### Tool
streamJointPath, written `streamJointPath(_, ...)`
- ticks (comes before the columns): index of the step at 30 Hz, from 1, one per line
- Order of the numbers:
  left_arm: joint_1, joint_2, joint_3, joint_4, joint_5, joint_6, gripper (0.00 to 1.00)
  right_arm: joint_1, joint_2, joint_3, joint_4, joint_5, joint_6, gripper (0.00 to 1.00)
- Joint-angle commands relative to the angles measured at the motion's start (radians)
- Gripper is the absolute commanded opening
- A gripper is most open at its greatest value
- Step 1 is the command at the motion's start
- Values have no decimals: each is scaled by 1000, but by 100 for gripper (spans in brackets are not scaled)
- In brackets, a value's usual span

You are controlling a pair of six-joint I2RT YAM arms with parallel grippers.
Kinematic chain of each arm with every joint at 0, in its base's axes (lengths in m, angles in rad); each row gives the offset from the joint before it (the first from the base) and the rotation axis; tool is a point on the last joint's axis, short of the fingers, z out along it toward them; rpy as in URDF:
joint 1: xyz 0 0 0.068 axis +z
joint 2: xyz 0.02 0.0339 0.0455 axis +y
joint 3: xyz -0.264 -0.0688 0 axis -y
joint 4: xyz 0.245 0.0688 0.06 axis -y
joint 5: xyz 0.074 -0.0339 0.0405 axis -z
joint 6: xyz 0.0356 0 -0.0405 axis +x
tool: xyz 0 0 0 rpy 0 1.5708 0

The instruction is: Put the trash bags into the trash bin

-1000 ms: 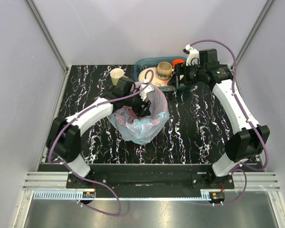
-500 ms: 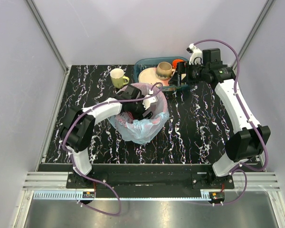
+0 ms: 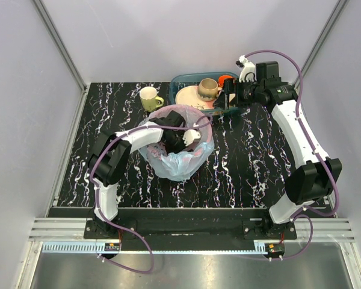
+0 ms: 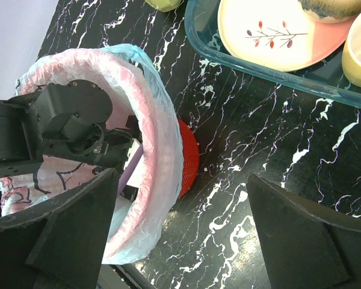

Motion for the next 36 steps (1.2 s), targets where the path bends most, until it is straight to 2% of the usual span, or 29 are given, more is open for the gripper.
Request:
streamJointPath(1,-25,50,30,-95,-123,31,89,-1,1,29,34,-16,-14,97)
streamJointPath(7,-25,78,40,-141,-159,57,90,-4,-5,32,30,-21,-17,97)
streamJointPath(11,-25,-26,14,-104,-69,52,91,-4,-17,26,24,-26,-29,97)
streamJointPath(14,-25,-112,56,-93,-35,38,91,-4,-28,12,21,-30,-38,97)
streamJointPath(20,-25,-169,250,-165,-4,52,89,-2,-31,-8,20,-64,-40,95)
streamJointPath(23,-27,-185,283,-196,11,57,88,1,-16,5,11,-102,-18,91)
streamJointPath(27,-27,-215,257,-216,8,63,86,35,9,17,-25,-70,-17,88)
streamJointPath(31,-25,-266,212,-202,16,93,81,107,23,17,-54,9,-70,84)
streamJointPath(32,-25,-275,208,-211,15,132,75,134,29,18,-60,25,-70,81)
streamJointPath(36,-25,-232,241,-349,-41,261,61,170,64,31,-83,100,-101,71)
